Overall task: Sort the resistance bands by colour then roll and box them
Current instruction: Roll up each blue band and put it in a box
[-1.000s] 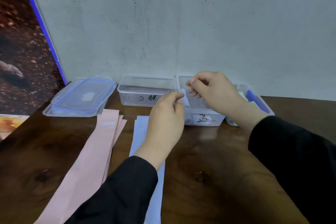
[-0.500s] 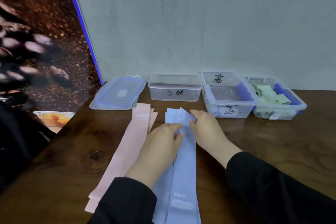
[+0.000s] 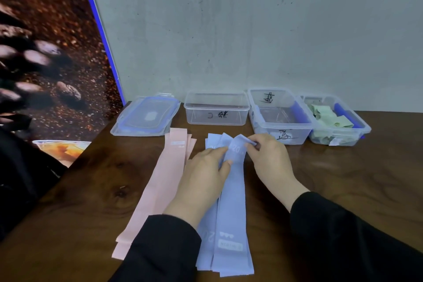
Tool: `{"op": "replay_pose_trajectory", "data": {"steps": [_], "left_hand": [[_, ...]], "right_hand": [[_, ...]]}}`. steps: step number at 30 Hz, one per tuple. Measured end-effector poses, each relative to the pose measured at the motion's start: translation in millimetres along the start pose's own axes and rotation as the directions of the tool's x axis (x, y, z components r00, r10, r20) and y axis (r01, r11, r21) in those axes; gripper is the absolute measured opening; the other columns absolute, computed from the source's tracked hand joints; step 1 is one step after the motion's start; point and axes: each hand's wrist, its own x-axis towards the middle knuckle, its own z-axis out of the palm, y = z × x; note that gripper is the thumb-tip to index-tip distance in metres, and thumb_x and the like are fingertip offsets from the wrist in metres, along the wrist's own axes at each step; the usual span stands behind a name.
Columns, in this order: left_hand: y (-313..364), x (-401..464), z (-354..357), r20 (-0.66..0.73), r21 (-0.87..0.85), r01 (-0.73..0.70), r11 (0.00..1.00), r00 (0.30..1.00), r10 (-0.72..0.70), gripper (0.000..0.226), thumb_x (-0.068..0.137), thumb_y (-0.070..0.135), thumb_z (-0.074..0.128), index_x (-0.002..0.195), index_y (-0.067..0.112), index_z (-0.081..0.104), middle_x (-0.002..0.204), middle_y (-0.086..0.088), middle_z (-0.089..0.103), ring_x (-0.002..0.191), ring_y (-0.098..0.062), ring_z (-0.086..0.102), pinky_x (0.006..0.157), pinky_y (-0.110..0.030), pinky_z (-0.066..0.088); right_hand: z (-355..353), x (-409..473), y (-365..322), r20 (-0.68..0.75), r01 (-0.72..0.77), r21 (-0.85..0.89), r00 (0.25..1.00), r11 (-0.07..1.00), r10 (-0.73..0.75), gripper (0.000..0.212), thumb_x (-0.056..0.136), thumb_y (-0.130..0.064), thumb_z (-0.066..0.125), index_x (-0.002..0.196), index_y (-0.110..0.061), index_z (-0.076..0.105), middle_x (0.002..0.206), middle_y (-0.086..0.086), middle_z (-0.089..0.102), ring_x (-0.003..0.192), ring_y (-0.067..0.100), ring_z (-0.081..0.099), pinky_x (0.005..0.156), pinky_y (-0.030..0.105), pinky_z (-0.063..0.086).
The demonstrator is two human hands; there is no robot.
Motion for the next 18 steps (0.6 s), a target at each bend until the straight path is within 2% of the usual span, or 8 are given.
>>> {"op": "replay_pose_trajectory", "data": {"steps": [3, 6, 9, 11, 13, 15, 16, 18], "left_hand": [[7.9, -1.1, -4.2, -0.084, -0.165, -0.053, 0.985, 0.996, 0.039, 0.046, 0.102, 0.039, 0.051, 0.147, 0.035, 0.045, 0.146, 0.013, 0.05, 0.135, -0.008, 0.044, 0.106, -0.02, 0.033], [24.2, 0.2, -12.9, -0.072, -0.25, -0.081, 0.965, 0.995, 0.065, 0.052, 0.1, 0.046, 0.051, 0.15, 0.04, 0.039, 0.144, 0.018, 0.05, 0.134, -0.006, 0.043, 0.109, -0.025, 0.038], [49.7, 1.9, -25.2, -0.098, -0.28, -0.132, 0.951, 0.989, 0.108, 0.037, 0.099, 0.042, 0.057, 0.135, 0.037, 0.056, 0.12, 0.018, 0.062, 0.11, 0.001, 0.054, 0.086, -0.011, 0.038], [69.9, 0.1, -32.8, -0.147, -0.276, -0.198, 0.94, 0.976, 0.162, 0.011, 0.099, 0.034, 0.059, 0.105, 0.031, 0.067, 0.098, 0.013, 0.066, 0.092, -0.003, 0.058, 0.074, -0.018, 0.044], [88.7, -4.6, -38.8, -0.156, -0.347, -0.213, 0.913, 0.973, 0.168, 0.015, 0.098, 0.03, 0.059, 0.088, 0.023, 0.066, 0.082, 0.007, 0.064, 0.078, -0.006, 0.057, 0.067, -0.021, 0.044], [107.9, -10.3, -46.5, -0.142, -0.475, -0.191, 0.859, 0.98, 0.139, 0.018, 0.097, 0.027, 0.061, 0.083, 0.019, 0.067, 0.075, 0.003, 0.063, 0.068, -0.007, 0.053, 0.062, -0.021, 0.041], [116.9, -13.4, -50.4, -0.139, -0.533, -0.184, 0.826, 0.982, 0.129, 0.018, 0.097, 0.026, 0.061, 0.081, 0.018, 0.067, 0.072, 0.003, 0.062, 0.066, -0.008, 0.051, 0.062, -0.022, 0.04], [134.1, -19.5, -57.7, -0.14, -0.614, -0.168, 0.771, 0.985, 0.103, 0.02, 0.097, 0.026, 0.062, 0.08, 0.016, 0.068, 0.073, -0.003, 0.062, 0.068, -0.011, 0.052, 0.066, -0.029, 0.043]], "right_hand": [[-21.9, -6.8, -7.0, -0.003, -0.069, 0.215, 0.997, 0.974, 0.071, 0.011, 0.097, -0.02, 0.064, 0.089, -0.024, 0.07, 0.09, -0.01, 0.067, 0.087, 0.008, 0.06, 0.066, 0.012, 0.04], [-50.1, -16.9, -20.4, 0.036, -0.055, 0.413, 0.998, 0.909, 0.044, 0.012, 0.097, -0.017, 0.066, 0.086, -0.02, 0.07, 0.084, -0.008, 0.072, 0.081, 0.005, 0.065, 0.066, 0.007, 0.043], [-76.3, -32.8, -34.2, 0.05, -0.02, 0.558, 0.999, 0.829, -0.01, 0.013, 0.097, -0.012, 0.065, 0.088, -0.021, 0.069, 0.084, -0.01, 0.074, 0.079, -0.001, 0.066, 0.067, 0.007, 0.044], [-88.8, -42.8, -38.9, 0.027, -0.012, 0.611, 1.0, 0.792, -0.006, 0.012, 0.098, -0.014, 0.064, 0.09, -0.021, 0.07, 0.082, -0.009, 0.073, 0.079, 0.001, 0.066, 0.071, 0.013, 0.045], [-99.0, -54.2, -38.4, 0.047, -0.042, 0.708, 0.999, 0.705, 0.012, 0.008, 0.098, -0.02, 0.065, 0.099, -0.02, 0.072, 0.09, -0.004, 0.075, 0.089, 0.009, 0.068, 0.08, 0.032, 0.052], [-107.5, -67.8, -34.7, 0.126, -0.107, 0.802, 0.992, 0.588, 0.009, 0.017, 0.099, -0.022, 0.063, 0.112, -0.022, 0.073, 0.11, 0.003, 0.076, 0.109, 0.021, 0.07, 0.095, 0.049, 0.053], [-111.2, -75.8, -32.6, 0.167, -0.136, 0.812, 0.986, 0.568, -0.003, 0.02, 0.1, -0.02, 0.062, 0.117, -0.02, 0.073, 0.116, 0.004, 0.075, 0.114, 0.024, 0.069, 0.099, 0.05, 0.052], [-117.5, -92.8, -26.7, 0.219, -0.167, 0.775, 0.976, 0.61, -0.012, 0.02, 0.1, -0.015, 0.061, 0.116, -0.015, 0.073, 0.116, 0.003, 0.076, 0.111, 0.021, 0.071, 0.1, 0.044, 0.053]]}}
